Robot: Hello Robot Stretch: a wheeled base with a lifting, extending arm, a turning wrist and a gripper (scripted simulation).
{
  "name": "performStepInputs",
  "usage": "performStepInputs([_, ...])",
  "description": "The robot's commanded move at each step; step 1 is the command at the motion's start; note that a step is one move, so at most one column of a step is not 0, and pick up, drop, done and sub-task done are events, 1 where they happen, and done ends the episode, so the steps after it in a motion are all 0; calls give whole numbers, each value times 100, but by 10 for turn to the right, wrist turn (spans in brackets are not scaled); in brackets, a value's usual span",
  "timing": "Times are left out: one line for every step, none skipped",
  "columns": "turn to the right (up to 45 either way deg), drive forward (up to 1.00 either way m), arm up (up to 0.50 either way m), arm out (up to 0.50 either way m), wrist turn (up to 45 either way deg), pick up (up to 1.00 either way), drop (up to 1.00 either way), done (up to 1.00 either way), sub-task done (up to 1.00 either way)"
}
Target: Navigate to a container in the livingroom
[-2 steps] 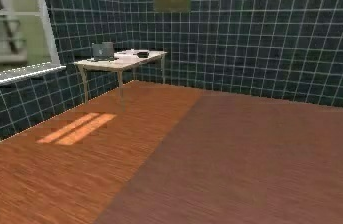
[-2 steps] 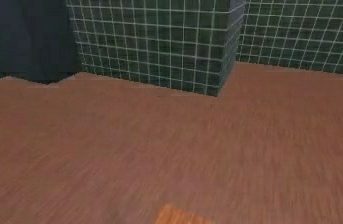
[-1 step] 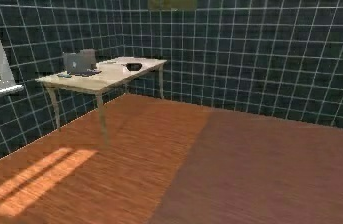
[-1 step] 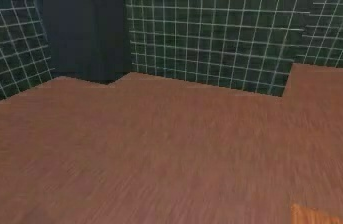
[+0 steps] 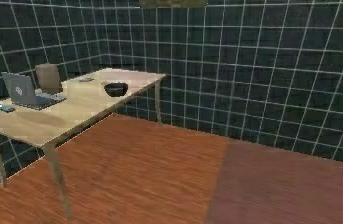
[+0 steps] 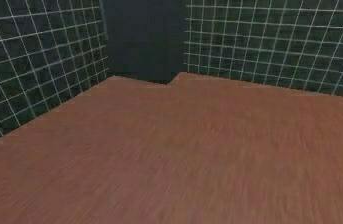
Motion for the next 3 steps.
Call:
performStepInputs([0, 100, 0, 0, 0, 0, 0, 0, 0])
performStepInputs([-300, 0, 0, 0, 0, 0, 0, 0, 0])
performStepInputs([0, 0, 0, 0, 0, 0, 0, 100, 0])
